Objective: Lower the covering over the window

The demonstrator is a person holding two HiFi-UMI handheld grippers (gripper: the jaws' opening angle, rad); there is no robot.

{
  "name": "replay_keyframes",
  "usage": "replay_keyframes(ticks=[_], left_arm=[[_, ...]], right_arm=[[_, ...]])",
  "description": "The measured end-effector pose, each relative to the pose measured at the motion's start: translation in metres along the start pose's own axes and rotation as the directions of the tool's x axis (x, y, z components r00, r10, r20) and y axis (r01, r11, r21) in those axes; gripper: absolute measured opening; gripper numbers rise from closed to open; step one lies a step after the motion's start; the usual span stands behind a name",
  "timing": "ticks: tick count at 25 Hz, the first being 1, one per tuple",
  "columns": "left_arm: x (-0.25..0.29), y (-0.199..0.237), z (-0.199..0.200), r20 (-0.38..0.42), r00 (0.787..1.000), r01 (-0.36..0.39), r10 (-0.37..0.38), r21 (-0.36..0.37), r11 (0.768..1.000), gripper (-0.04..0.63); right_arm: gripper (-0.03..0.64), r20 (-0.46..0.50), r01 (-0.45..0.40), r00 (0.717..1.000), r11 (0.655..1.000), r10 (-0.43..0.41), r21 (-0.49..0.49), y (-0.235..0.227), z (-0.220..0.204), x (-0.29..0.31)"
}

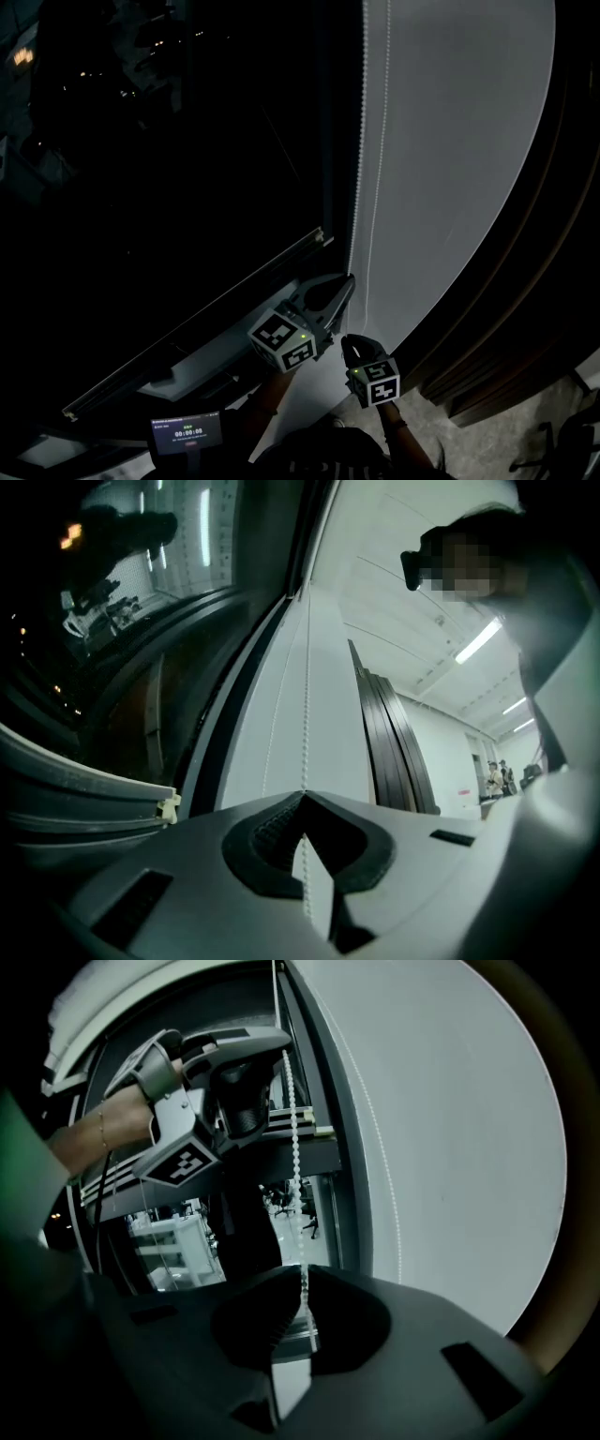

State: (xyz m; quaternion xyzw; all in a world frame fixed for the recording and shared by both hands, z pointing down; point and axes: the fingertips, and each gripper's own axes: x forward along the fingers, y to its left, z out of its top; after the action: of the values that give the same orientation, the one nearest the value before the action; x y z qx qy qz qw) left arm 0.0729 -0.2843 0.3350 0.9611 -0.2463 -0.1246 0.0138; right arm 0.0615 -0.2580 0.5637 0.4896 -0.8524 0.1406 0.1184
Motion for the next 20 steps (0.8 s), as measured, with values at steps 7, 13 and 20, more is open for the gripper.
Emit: replay_keyframes(ticks=[7, 13, 20], left_arm=[[-0.003, 0.018, -0.022, -0.089, 0.994, -0.058, 0.06, 0.023, 0.998, 0.002], [-0.034, 0.023, -0.152, -0.359, 0.931, -0.116, 0.07, -0.108, 0.987, 0.002], [-0.081, 0.002, -0.262, -0.562, 0.827, -0.162, 0.011, -0.22, 0.962, 0.002]], right_arm=[[0.018, 0.152, -0.003, 0.988, 1.0, 0.006, -0.021, -0.003, 0.062, -0.034], [0.088, 0.288, -0.056, 0.954, 0.994, 0.082, -0.097, 0.007, 0.147, -0.06], [0.103, 0.328, -0.105, 0.928, 0.97, 0.176, -0.221, 0.032, 0.202, -0.06]])
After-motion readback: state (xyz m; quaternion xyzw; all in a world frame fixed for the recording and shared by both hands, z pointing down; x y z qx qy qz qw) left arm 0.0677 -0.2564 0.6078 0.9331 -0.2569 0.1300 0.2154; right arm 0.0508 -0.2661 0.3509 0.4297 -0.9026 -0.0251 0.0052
